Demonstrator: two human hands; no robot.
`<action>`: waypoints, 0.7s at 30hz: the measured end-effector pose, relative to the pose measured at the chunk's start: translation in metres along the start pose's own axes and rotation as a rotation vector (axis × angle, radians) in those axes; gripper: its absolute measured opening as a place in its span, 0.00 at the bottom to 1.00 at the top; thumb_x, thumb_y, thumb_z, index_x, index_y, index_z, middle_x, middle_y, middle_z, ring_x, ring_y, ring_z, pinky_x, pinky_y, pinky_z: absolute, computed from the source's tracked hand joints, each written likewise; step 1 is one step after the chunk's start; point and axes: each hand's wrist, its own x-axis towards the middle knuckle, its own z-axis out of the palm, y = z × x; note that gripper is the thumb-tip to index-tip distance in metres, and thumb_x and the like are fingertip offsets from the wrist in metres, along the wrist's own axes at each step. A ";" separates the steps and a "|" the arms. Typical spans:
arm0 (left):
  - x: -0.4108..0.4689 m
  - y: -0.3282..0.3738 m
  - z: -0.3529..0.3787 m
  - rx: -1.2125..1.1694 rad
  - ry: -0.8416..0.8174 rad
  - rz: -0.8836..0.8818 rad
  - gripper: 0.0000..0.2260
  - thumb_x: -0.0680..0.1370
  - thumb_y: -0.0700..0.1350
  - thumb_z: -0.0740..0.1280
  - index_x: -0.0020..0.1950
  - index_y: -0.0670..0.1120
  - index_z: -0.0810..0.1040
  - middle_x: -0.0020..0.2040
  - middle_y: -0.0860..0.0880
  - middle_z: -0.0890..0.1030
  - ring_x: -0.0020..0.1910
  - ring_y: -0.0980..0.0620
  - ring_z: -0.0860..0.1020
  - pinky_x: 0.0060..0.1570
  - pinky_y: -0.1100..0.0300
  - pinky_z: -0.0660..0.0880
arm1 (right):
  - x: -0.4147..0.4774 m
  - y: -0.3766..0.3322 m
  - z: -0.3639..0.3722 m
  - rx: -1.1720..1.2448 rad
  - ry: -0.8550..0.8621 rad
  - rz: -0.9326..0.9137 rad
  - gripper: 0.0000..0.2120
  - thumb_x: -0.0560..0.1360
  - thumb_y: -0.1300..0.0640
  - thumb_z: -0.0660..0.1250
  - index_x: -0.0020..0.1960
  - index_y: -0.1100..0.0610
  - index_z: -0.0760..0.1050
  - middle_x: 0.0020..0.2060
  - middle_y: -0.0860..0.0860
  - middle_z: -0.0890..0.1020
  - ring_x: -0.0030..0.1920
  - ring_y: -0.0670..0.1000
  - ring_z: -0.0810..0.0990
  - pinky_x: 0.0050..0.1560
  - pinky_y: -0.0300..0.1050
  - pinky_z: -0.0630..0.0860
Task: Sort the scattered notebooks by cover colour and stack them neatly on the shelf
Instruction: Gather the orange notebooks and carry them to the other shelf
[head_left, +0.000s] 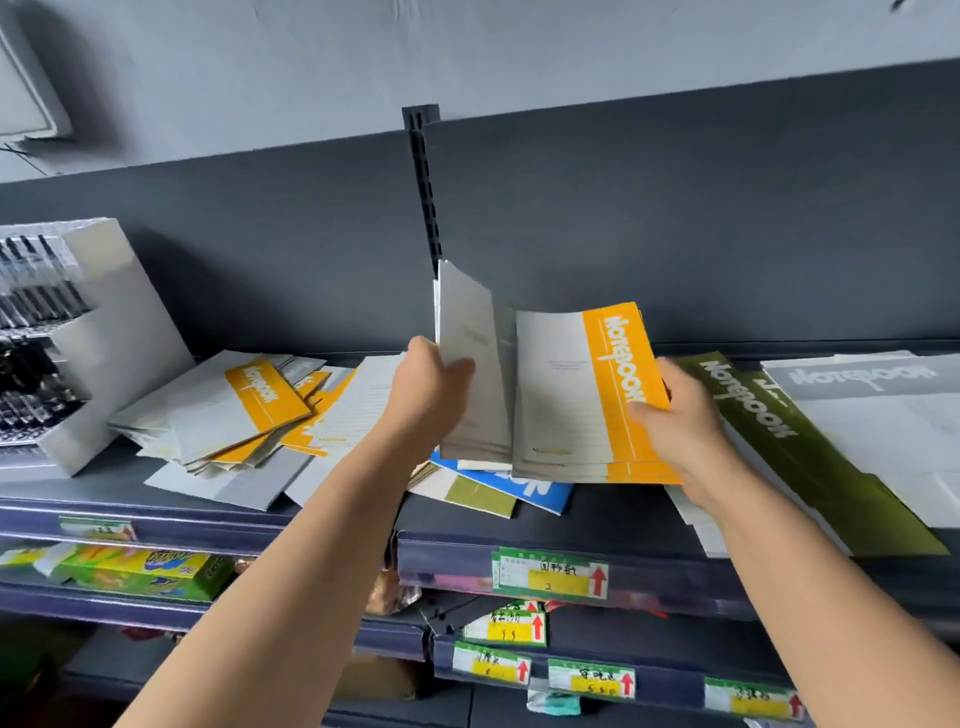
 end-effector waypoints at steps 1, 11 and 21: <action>-0.001 0.009 0.003 -0.058 0.017 0.050 0.07 0.78 0.44 0.63 0.52 0.41 0.70 0.45 0.46 0.78 0.39 0.49 0.75 0.34 0.58 0.71 | -0.004 0.001 -0.009 0.033 0.047 -0.012 0.15 0.79 0.63 0.63 0.63 0.52 0.73 0.53 0.49 0.81 0.51 0.51 0.80 0.47 0.46 0.76; -0.090 0.087 0.117 -0.395 -0.484 0.258 0.06 0.79 0.45 0.65 0.51 0.45 0.70 0.47 0.47 0.78 0.42 0.51 0.76 0.41 0.53 0.76 | -0.126 0.023 -0.156 0.128 0.523 -0.014 0.21 0.76 0.69 0.63 0.57 0.45 0.76 0.51 0.44 0.83 0.53 0.48 0.81 0.58 0.53 0.76; -0.326 0.170 0.231 -0.371 -1.168 0.406 0.17 0.65 0.50 0.65 0.50 0.43 0.77 0.49 0.44 0.83 0.47 0.44 0.81 0.47 0.45 0.80 | -0.367 0.043 -0.299 -0.083 1.080 0.236 0.19 0.75 0.70 0.61 0.55 0.48 0.75 0.47 0.49 0.82 0.48 0.50 0.80 0.54 0.50 0.77</action>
